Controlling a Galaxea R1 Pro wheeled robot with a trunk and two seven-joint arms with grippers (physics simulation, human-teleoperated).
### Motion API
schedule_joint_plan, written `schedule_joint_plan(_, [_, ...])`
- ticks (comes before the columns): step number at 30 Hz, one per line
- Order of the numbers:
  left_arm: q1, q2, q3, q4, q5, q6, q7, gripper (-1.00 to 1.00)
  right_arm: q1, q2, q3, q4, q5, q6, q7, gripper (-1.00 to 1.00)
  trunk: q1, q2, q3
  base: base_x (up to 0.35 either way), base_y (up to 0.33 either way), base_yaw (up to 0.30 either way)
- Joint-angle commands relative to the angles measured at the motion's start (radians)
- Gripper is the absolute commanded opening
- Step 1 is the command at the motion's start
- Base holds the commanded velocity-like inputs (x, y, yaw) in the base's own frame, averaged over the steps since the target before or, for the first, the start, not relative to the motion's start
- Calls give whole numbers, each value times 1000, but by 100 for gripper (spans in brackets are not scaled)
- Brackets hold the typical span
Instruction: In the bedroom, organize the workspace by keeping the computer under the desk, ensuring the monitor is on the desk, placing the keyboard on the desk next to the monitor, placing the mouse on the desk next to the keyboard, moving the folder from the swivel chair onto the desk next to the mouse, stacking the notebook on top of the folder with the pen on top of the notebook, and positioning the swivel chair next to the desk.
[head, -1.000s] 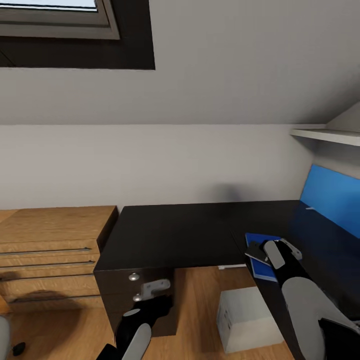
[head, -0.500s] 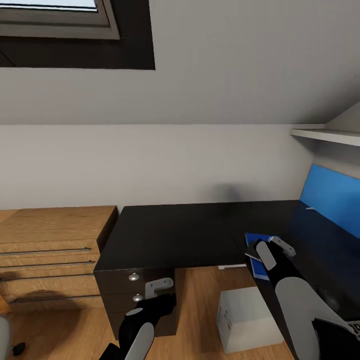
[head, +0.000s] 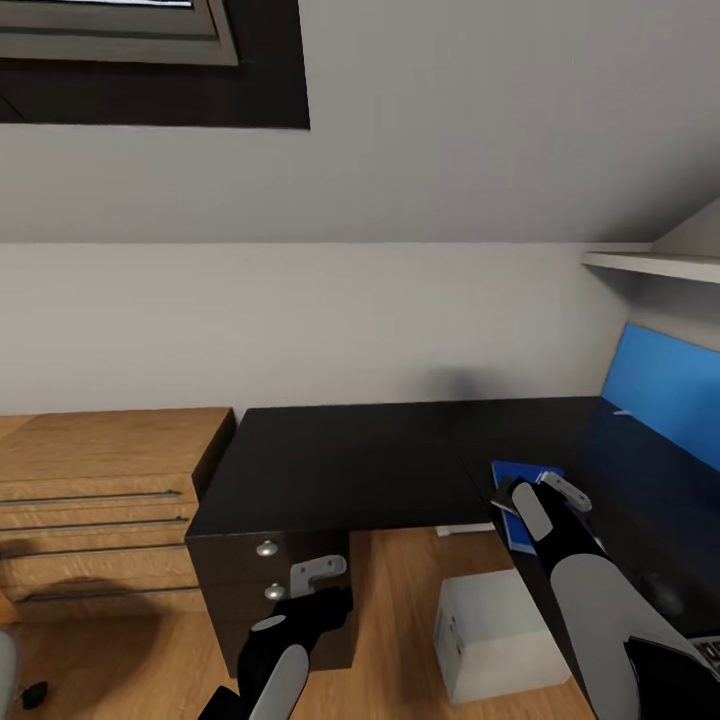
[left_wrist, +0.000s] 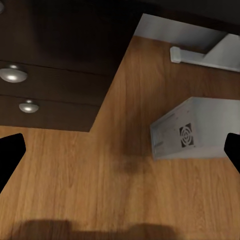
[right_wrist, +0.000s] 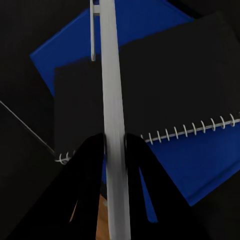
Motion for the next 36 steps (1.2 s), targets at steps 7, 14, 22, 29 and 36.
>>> schedule_joint_plan(7, [-1,0,-1,0,10,1,11,100,-1,-1,4,4,2,-8,-5,-100,27,-50,-23,0,0,0])
schedule_joint_plan(14, [-1,0,-1,0,10,1,10,100,-1,1,12,17,43,-42,-6,-100,54,-99,-45,0,0,0])
schedule_joint_plan(22, [-1,0,-1,0,10,1,11,100,-1,1,13,18,57,-49,-6,-100,84,-155,-70,0,0,0])
schedule_joint_plan(29, [-1,0,-1,1,11,1,11,100,-1,1,16,18,62,-50,-8,-100,111,-204,-92,0,0,0])
schedule_joint_plan(36, [-1,-1,-1,2,11,1,11,100,-1,1,33,18,80,-49,-12,-100,138,-253,-114,0,0,0])
